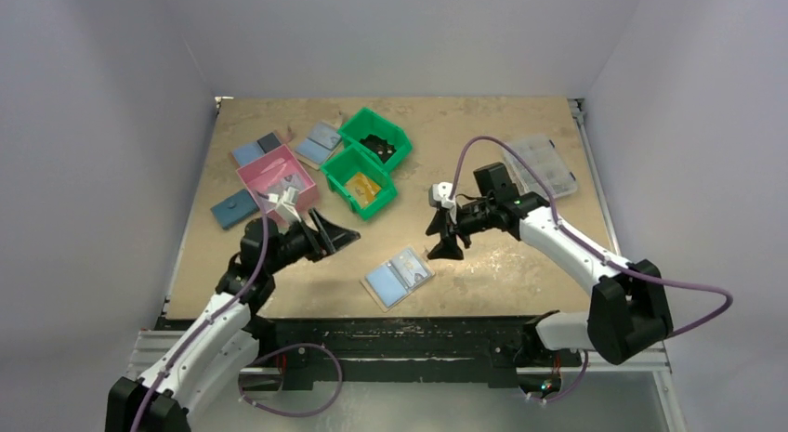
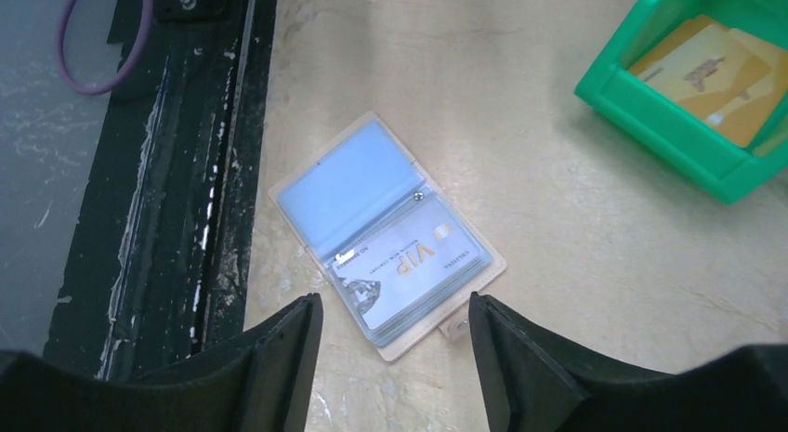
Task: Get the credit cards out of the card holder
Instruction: Remove the credit card from the card holder.
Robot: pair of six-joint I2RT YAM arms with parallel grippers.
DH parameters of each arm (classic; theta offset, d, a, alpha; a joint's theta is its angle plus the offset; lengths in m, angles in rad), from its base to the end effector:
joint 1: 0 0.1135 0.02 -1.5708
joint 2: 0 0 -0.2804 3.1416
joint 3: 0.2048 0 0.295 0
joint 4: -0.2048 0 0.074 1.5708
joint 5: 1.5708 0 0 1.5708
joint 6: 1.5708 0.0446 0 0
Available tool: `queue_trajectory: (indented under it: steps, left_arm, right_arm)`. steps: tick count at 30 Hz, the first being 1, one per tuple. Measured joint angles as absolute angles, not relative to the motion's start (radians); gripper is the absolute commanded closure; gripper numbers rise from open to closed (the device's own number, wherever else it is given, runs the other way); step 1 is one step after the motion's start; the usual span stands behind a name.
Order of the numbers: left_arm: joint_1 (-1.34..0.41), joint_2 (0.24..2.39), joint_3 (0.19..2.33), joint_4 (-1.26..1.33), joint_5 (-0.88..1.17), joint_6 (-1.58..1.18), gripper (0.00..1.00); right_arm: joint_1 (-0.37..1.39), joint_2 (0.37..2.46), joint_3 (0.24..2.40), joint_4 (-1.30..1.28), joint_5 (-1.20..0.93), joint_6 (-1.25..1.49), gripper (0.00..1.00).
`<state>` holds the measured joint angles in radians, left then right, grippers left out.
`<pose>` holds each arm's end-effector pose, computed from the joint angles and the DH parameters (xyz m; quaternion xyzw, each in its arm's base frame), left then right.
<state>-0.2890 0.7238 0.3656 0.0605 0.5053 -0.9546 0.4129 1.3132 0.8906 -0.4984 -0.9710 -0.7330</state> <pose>0.1946 -0.0804 0.2210 -0.1139 0.7844 -0.4987 0.3507 0.2569 0.1527 0.2419 -0.5796 0.6236 0.3916 0.3492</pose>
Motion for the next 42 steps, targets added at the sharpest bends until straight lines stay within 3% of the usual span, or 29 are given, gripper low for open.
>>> queue_trajectory:
  steps: [9,16,24,42]
  left_arm:
    - [-0.601,0.679,0.141,0.287,0.268,-1.137,0.51]
    - [-0.794,0.95,0.136,0.553,0.122,-1.165,0.65]
    - [-0.87,1.216,0.135,0.768,0.028,-1.175,0.69]
    - [-0.892,1.376,0.132,0.9,-0.067,-1.238,0.67]
  right_arm:
    - [0.524,1.411,0.888,-0.473,-0.872,-0.7,0.63]
    - [0.548,1.468,0.888,-0.471,-0.797,-0.698,0.87]
    - [0.602,1.52,0.904,-0.46,-0.724,-0.698,0.95]
    - [0.626,1.637,0.967,-0.456,-0.61,-0.687,0.99]
